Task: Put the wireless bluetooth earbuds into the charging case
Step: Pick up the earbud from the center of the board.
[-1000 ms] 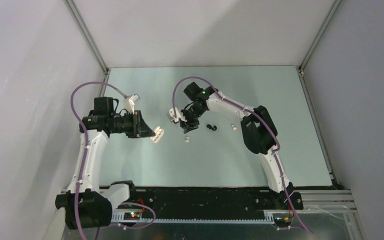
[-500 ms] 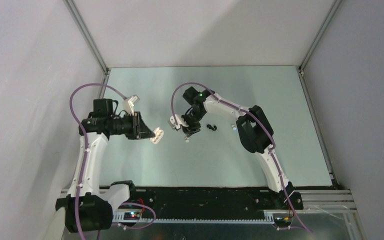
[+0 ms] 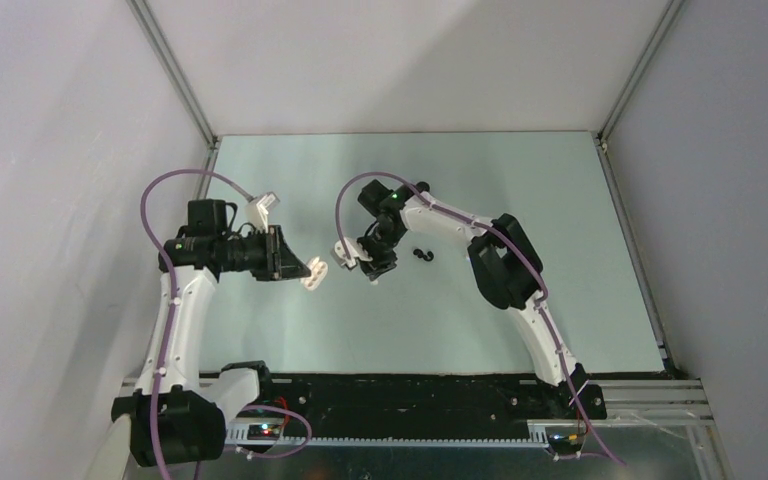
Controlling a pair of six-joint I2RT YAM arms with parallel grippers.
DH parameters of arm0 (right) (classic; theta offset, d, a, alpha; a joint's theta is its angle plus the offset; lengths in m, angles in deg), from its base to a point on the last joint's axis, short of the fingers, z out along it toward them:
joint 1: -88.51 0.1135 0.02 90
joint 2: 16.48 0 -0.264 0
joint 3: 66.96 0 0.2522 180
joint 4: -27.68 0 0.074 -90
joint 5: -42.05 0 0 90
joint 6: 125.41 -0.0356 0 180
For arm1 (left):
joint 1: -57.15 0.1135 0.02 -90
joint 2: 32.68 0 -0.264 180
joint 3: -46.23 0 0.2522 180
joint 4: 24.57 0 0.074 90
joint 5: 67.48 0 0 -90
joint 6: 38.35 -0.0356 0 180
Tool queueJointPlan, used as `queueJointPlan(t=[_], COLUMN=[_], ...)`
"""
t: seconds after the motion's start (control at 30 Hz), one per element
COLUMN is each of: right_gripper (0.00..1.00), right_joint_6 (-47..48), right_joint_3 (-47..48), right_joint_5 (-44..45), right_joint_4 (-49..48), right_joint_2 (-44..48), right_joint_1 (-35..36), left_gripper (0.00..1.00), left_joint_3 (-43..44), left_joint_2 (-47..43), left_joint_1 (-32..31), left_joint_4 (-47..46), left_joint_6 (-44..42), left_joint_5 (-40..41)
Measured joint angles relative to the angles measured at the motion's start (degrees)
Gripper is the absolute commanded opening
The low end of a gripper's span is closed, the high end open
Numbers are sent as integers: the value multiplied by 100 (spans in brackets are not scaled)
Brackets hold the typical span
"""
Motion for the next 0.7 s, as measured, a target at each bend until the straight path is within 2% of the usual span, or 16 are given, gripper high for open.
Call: queueJointPlan(t=[0.7], right_gripper=[44], right_joint_6=[133], right_joint_3=[0], right_joint_5=[164], right_joint_4=[129], right_joint_2=[-96], right_joint_1=[4], left_gripper=[0], left_joint_3=[-96], left_joint_2=[-79], left_joint_1=[0], left_joint_4=[13], left_joint_6=[31], left_joint_5=[4])
